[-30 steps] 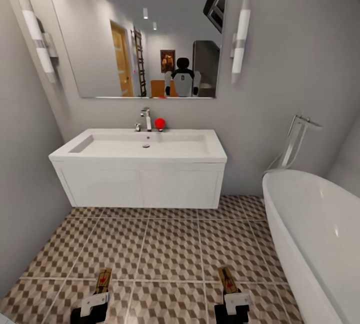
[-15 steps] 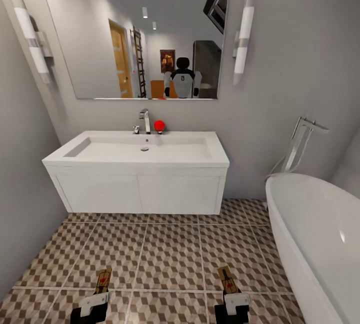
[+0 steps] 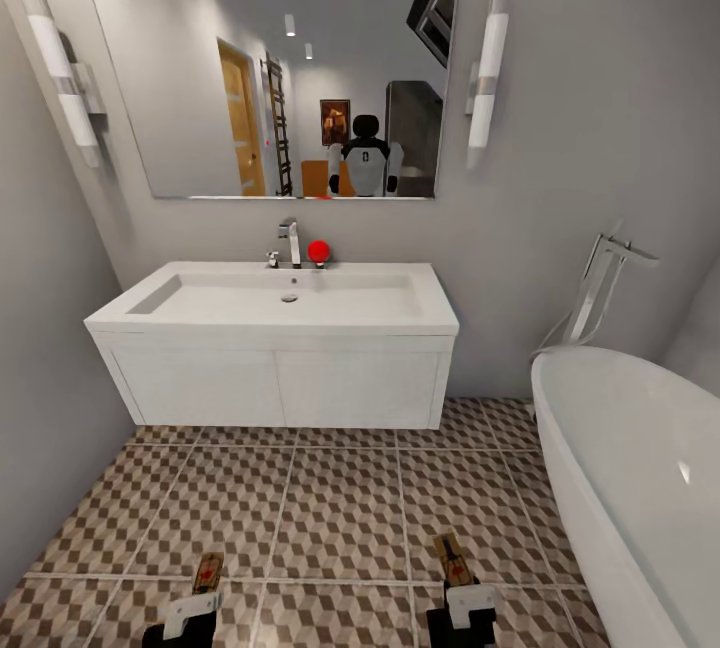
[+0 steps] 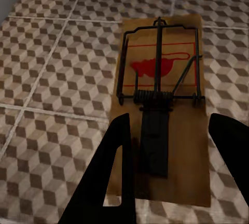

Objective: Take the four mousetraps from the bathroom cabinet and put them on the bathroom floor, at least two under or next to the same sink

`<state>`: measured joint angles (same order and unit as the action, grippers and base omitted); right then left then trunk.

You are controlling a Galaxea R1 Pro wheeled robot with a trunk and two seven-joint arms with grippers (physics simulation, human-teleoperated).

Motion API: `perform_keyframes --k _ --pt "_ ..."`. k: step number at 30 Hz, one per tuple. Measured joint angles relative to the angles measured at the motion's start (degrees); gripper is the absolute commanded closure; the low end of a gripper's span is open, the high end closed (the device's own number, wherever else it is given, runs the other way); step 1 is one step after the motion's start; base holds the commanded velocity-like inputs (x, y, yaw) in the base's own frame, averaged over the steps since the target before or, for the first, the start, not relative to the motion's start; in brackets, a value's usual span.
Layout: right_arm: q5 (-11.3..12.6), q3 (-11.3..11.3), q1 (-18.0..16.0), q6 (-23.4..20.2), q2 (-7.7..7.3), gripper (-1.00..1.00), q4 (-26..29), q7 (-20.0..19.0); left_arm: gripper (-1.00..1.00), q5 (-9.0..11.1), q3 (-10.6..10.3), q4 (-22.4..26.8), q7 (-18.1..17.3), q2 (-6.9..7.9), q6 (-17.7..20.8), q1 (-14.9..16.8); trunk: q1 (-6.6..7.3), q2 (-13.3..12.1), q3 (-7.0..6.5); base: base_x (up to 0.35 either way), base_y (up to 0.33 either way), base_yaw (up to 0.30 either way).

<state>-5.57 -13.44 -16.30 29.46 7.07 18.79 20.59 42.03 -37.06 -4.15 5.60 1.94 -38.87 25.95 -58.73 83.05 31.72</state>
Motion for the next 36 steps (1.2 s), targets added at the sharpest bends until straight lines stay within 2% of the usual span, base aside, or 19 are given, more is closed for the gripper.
perform_keyframes --k 3,4,7,10,13,15,18,20,24,25,26,29,30,33,36 --pt "-0.09 0.06 -0.13 -4.47 0.04 1.00 3.30 0.00 1.00 -0.61 0.16 2.56 0.05 0.31 16.22 -0.05 0.00 0.00 0.00 0.000 0.000 0.000" --pt "-0.08 0.07 -0.15 -5.68 0.05 1.00 4.15 0.00 1.00 -0.72 0.21 3.62 0.02 0.48 18.68 -0.04 0.00 0.00 0.00 0.000 0.000 0.000" --pt "-0.10 0.05 -0.26 -13.35 0.11 1.00 10.29 -0.08 1.00 -1.09 0.24 12.20 0.22 2.14 29.27 0.06 0.00 0.00 -0.01 0.000 0.000 0.000" --pt "-0.03 0.04 -0.63 -19.91 0.48 1.00 16.73 -0.07 1.00 -1.30 0.33 19.42 2.69 3.29 38.00 0.27 0.00 0.00 -0.01 0.000 0.000 0.000" --pt "0.07 0.04 -3.36 -26.58 1.30 1.00 20.60 -0.03 1.00 -1.34 0.33 24.60 6.83 3.64 45.45 1.17 0.00 0.00 -0.02 0.000 0.000 0.000" --pt "0.20 0.06 -5.91 -29.88 1.64 1.00 21.08 -0.11 1.00 -1.37 0.35 27.13 8.33 3.71 47.99 2.38 0.00 0.00 -0.01 0.000 0.000 0.000" --pt "0.45 0.15 -10.82 -34.43 2.12 1.00 19.93 -1.13 1.00 -1.44 0.41 29.41 9.59 3.77 51.37 5.47 0.00 0.00 -0.01 0.000 0.000 0.000" --pt "0.84 0.17 -14.72 -36.79 2.31 1.00 17.81 -3.12 1.00 -1.58 0.43 30.02 9.96 4.00 54.30 9.01 0.00 -0.01 -0.03 0.000 0.000 0.000" --pt "2.37 0.26 -19.71 -38.15 2.47 1.00 14.29 -5.71 1.00 -1.56 0.47 30.35 10.19 5.18 56.79 13.94 0.00 0.00 -0.01 0.000 0.000 0.000" --pt "2.95 0.28 -20.87 -38.34 2.49 1.00 13.26 -6.09 1.00 -1.65 0.60 30.40 10.23 5.91 57.06 15.06 0.00 0.00 -0.02 0.000 0.000 0.000" --pt "3.48 0.30 -21.78 -38.45 2.56 1.00 12.37 -6.37 1.00 -1.61 0.80 30.44 10.26 6.58 57.16 15.85 0.00 0.00 -0.02 0.000 0.000 0.000" --pt "4.11 0.33 -22.82 -38.50 2.74 1.00 11.20 -6.70 1.00 -1.49 1.09 30.45 10.24 7.39 55.79 16.68 0.00 -0.01 -0.01 0.000 0.000 0.000" --pt "4.25 0.33 -23.08 -38.45 2.86 1.00 10.91 -6.80 1.00 -1.48 1.13 30.34 10.19 7.56 53.64 16.89 0.00 0.00 -0.01 0.000 0.000 0.000" --pt "4.45 0.18 -23.42 -38.35 2.93 1.00 10.54 -6.90 1.00 -1.35 1.04 30.01 9.81 7.72 43.68 17.16 0.00 0.00 -0.01 0.000 0.000 0.000" --pt "4.51 0.15 -23.48 -38.29 2.93 1.00 10.45 -6.94 1.00 -1.35 0.89 29.60 9.72 7.53 39.29 17.22 0.00 0.00 -0.01 0.000 0.000 0.000"
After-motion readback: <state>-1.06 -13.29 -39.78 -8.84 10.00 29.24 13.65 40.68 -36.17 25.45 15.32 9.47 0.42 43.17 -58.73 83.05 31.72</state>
